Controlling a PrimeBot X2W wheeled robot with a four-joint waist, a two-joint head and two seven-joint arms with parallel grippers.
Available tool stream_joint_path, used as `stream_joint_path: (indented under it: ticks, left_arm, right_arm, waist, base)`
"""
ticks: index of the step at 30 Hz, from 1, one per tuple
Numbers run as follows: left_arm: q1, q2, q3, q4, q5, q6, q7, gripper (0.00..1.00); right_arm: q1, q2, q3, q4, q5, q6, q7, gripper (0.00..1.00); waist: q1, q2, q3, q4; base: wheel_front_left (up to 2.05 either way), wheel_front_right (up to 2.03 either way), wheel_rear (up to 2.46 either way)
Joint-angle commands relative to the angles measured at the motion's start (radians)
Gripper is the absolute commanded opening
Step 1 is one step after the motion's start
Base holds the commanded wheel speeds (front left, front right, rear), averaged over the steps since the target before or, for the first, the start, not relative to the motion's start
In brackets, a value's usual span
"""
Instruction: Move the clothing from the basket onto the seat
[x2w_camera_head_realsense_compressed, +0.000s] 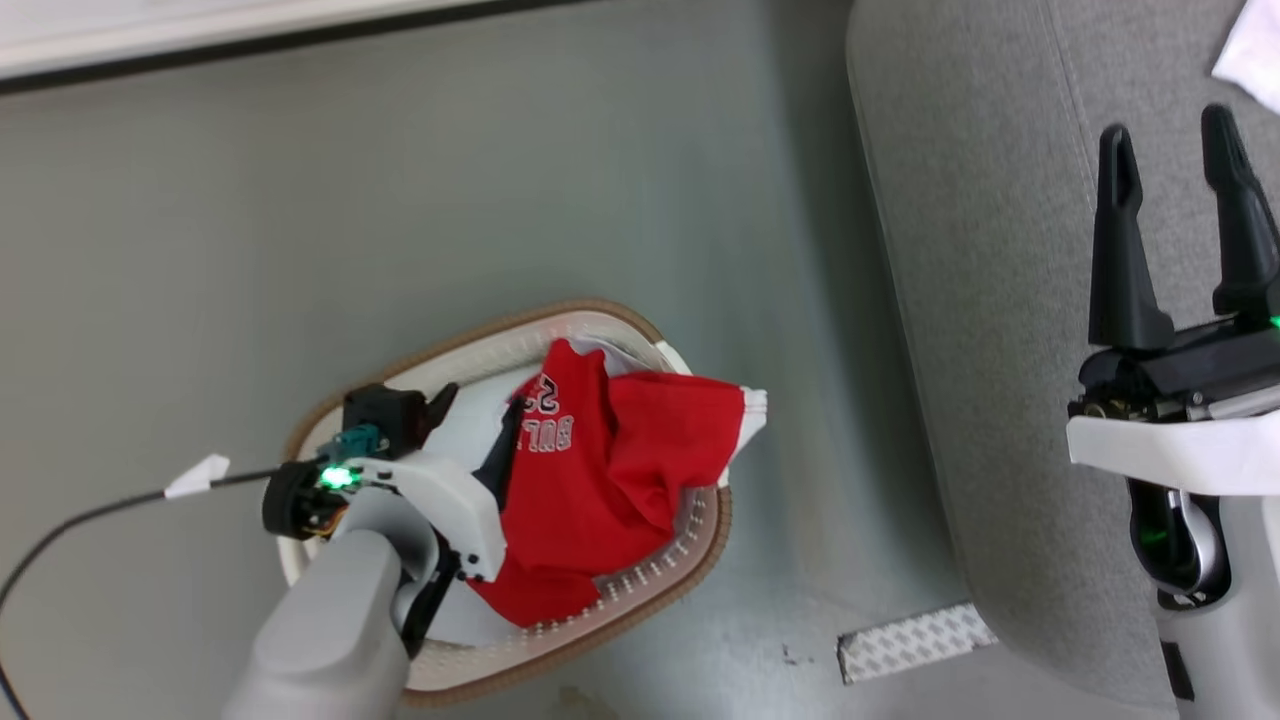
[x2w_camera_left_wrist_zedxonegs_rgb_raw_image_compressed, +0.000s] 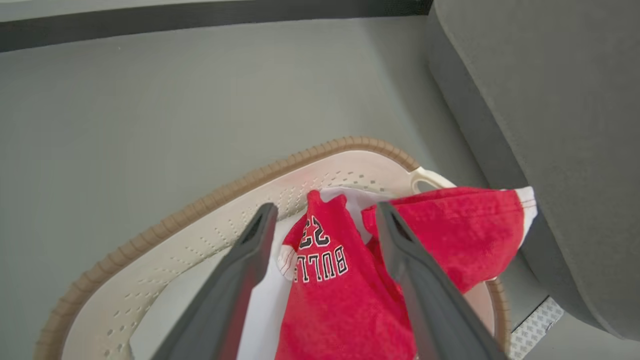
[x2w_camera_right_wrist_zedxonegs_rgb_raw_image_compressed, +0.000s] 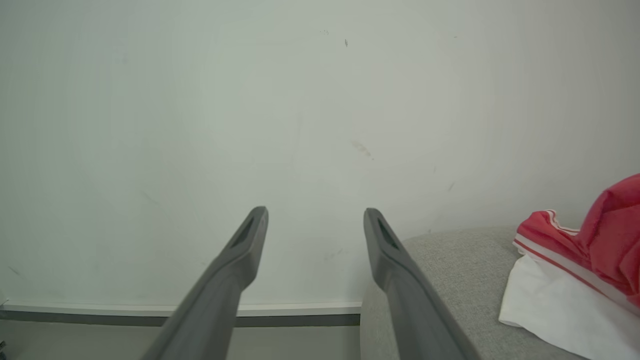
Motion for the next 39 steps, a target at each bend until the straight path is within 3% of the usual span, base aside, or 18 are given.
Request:
stream_joint_path:
  ticks: [1, 13, 32, 33, 34, 35, 39]
  left_arm:
    - [-0.016, 0.013, -0.011, 0.02, -0.021, -0.002, 0.009, 1.0]
    - [-0.126, 0.079, -0.169, 0.231, -0.148, 0.0, 0.154, 1.0]
    - [-0.214, 0.179, -0.394, 0.293, -0.287, 0.0, 0.419, 1.0]
    - [-0.219, 0.182, -0.4, 0.293, -0.292, 0.0, 0.42, 0.91]
    - [-0.221, 0.184, -0.406, 0.293, -0.296, 0.0, 0.42, 0.4]
    - [-0.222, 0.184, -0.412, 0.291, -0.303, 0.0, 0.42, 0.0]
    - [-0.226, 0.19, -0.434, 0.276, -0.33, 0.0, 0.391, 0.0]
  right_arm:
    - [-0.017, 0.003, -0.003, -0.009, -0.001, -0.002, -0.003, 1.0]
    - [-0.064, 0.053, 0.005, -0.054, 0.003, -0.002, -0.003, 1.0]
    - [-0.104, 0.082, 0.017, -0.049, 0.017, -0.002, -0.003, 1.0]
    - [-0.106, 0.083, 0.018, -0.049, 0.022, -0.002, -0.003, 1.0]
    - [-0.108, 0.083, 0.018, -0.048, 0.024, -0.002, -0.003, 1.0]
    - [-0.108, 0.083, 0.017, -0.048, 0.026, -0.002, -0.003, 1.0]
    - [-0.112, 0.083, 0.012, -0.042, 0.03, -0.002, -0.003, 1.0]
  waist:
    - [-0.0002, 0.0, 0.035, -0.027]
    - [-0.0002, 0.0, 0.164, -0.112]
    - [-0.0002, 0.0, 0.292, -0.197]
    - [-0.0002, 0.0, 0.294, -0.199]
    - [-0.0002, 0.0, 0.295, -0.199]
    - [-0.0002, 0.0, 0.296, -0.2]
    - [-0.0002, 0.0, 0.293, -0.196]
  base:
    - [0.0, 0.0, 0.0]
    - [0.0, 0.0, 0.0]
    - [0.0, 0.0, 0.0]
    - [0.0, 0.0, 0.0]
    - [0.0, 0.0, 0.0]
    - [0.0, 0.0, 0.0]
    - [0.0, 0.0, 0.0]
